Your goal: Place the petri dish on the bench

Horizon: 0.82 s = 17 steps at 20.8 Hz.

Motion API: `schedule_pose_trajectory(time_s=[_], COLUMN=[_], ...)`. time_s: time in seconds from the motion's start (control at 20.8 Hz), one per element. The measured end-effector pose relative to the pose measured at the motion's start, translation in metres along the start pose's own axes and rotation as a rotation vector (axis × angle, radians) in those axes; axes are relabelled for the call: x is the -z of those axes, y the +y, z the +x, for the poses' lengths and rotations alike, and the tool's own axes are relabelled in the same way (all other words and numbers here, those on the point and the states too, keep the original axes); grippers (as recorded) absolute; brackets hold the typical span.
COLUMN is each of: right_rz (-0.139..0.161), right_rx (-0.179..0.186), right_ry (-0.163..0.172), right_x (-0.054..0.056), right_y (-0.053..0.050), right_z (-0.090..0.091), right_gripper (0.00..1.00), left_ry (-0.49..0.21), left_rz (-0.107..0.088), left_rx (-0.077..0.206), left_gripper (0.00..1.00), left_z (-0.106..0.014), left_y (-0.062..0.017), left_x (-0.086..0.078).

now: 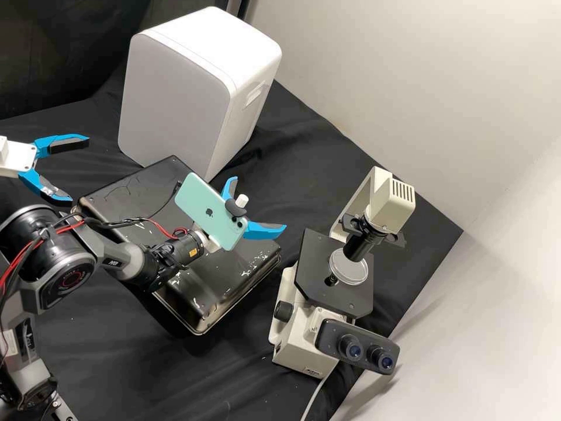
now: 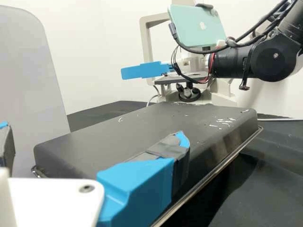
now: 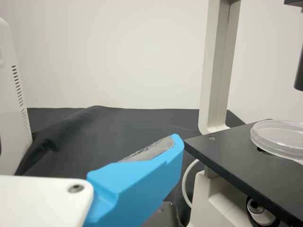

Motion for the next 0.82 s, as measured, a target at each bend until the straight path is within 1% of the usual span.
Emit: schedule_pose_trajectory(time_s=[0.1, 0.19, 0.24, 0.34, 0.38, 0.48, 0.58, 0.67, 0.82], right_rz=[-0.003, 0.000, 0.004, 0.004, 0.008, 0.002, -0.003, 0.002, -0.001], right_rx=[0.001, -0.006, -0.007, -0.030, -0.038, -0.059, -0.073, -0.090, -0.105], right_ry=[-0.010, -0.023, -0.020, -0.010, -0.009, -0.016, -0.033, -0.049, -0.065], right_x=[-0.005, -0.009, -0.011, -0.014, -0.016, -0.021, -0.027, -0.033, -0.040], right_y=[0.001, 0.005, 0.007, 0.014, 0.016, 0.023, 0.028, 0.035, 0.041], right_z=[-0.003, -0.008, -0.009, -0.012, -0.014, -0.015, -0.017, -0.018, -0.020], right_gripper=[1.00, 1.00, 1.00, 1.00, 1.00, 1.00, 1.00, 1.00, 1.00], left_ry=[0.000, 0.000, 0.000, 0.001, 0.001, -0.002, -0.003, -0.008, -0.010], left_rz=[0.000, 0.000, 0.000, -0.001, -0.002, -0.002, -0.003, -0.004, -0.005], left_rx=[0.000, 0.000, 0.000, 0.008, 0.009, 0.010, 0.010, 0.010, 0.014], left_gripper=[1.00, 1.00, 1.00, 1.00, 1.00, 1.00, 1.00, 1.00, 1.00], left_z=[0.000, 0.000, 0.000, 0.001, 0.001, 0.001, 0.001, 0.001, 0.001], left_y=[0.0000, 0.0000, 0.0000, -0.0015, -0.0016, -0.0017, -0.0018, -0.0019, -0.0027], left_x=[0.000, 0.000, 0.000, 0.000, 0.000, 0.000, -0.001, -0.002, -0.002])
